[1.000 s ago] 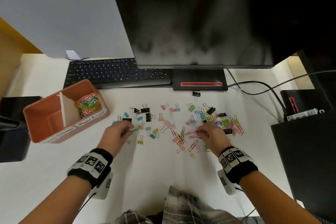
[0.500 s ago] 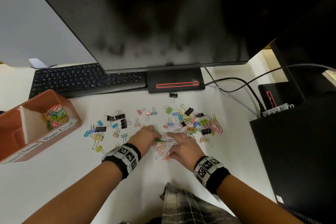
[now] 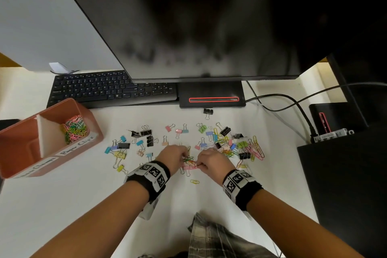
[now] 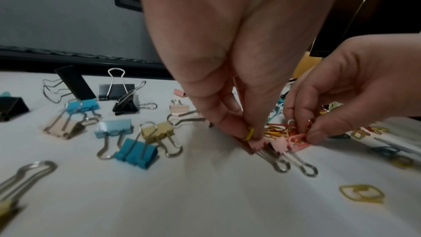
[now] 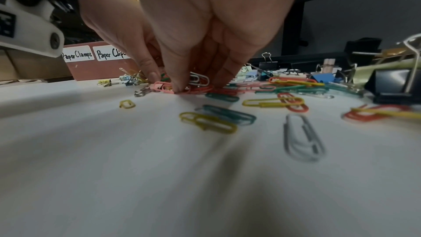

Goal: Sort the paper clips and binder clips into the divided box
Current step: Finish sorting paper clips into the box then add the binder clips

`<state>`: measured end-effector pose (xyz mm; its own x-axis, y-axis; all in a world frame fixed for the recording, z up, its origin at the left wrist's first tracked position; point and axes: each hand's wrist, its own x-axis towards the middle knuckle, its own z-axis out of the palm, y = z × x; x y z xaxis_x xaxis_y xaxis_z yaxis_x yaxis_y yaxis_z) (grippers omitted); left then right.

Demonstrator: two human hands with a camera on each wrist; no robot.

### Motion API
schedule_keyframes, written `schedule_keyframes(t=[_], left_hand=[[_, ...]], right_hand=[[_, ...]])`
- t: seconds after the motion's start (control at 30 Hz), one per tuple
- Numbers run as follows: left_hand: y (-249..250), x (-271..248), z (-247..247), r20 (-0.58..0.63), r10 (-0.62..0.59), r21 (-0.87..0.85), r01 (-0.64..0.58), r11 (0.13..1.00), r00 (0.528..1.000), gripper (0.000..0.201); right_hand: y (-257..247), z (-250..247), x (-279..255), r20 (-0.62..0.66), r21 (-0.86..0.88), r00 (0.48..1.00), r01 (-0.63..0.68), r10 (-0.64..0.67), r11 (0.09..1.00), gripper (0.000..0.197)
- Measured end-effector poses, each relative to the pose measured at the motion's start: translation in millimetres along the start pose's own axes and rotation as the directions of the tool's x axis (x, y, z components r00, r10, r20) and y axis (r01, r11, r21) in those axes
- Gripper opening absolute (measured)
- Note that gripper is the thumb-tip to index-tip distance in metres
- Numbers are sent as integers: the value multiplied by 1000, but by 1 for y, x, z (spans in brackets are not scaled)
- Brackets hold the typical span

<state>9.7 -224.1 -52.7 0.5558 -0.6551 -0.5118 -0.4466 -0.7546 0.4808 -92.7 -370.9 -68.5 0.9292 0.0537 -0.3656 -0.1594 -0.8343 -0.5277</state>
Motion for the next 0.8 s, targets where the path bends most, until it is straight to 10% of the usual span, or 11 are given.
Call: schedule_keyframes(t=[0.8], left_hand=[[5,6,11,-41,189,159,-180,971,981,29]], right_hand=[[24,-30,-32,-230,205,966,-67,115,976,11]])
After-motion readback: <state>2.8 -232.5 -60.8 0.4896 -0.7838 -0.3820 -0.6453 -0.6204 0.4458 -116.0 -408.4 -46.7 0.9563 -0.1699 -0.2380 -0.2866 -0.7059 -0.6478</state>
